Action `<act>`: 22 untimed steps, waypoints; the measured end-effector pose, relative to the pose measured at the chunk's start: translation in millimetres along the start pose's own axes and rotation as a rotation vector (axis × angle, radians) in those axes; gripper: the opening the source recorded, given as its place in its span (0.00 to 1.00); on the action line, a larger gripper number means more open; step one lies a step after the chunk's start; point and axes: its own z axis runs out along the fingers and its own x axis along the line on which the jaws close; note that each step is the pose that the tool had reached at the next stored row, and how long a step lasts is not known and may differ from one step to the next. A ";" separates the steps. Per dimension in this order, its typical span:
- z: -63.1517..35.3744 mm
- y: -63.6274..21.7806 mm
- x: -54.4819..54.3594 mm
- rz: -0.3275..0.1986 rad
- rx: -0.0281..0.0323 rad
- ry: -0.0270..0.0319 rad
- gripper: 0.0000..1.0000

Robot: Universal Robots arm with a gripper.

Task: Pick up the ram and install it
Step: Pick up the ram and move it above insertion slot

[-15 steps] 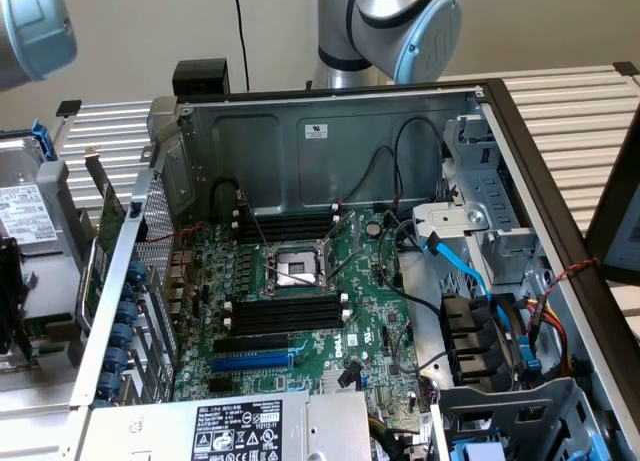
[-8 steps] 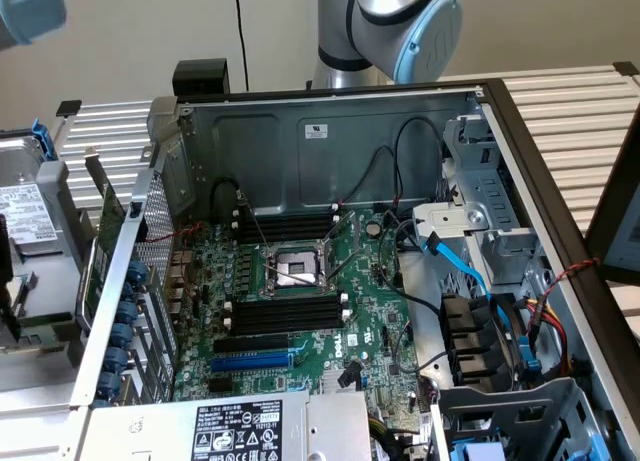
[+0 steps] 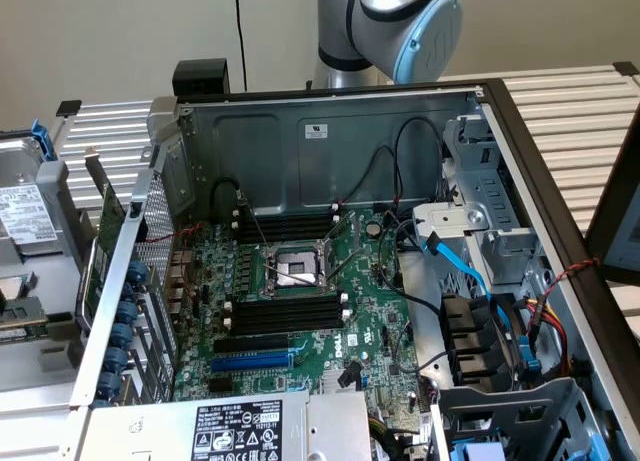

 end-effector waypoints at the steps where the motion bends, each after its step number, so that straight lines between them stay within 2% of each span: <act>1: -4.5 0.0 0.1 0.000 -0.0002 0.0001 0.13; 5: -22.9 -0.5 0.4 0.000 -0.0001 0.0000 0.13; 8: -36.3 -5.6 1.0 0.000 0.0000 0.0000 0.13; 14: -63.3 -22.3 4.0 0.000 -0.0001 0.0000 0.13; 22: -99.6 -51.8 11.2 0.000 0.0001 -0.0014 0.13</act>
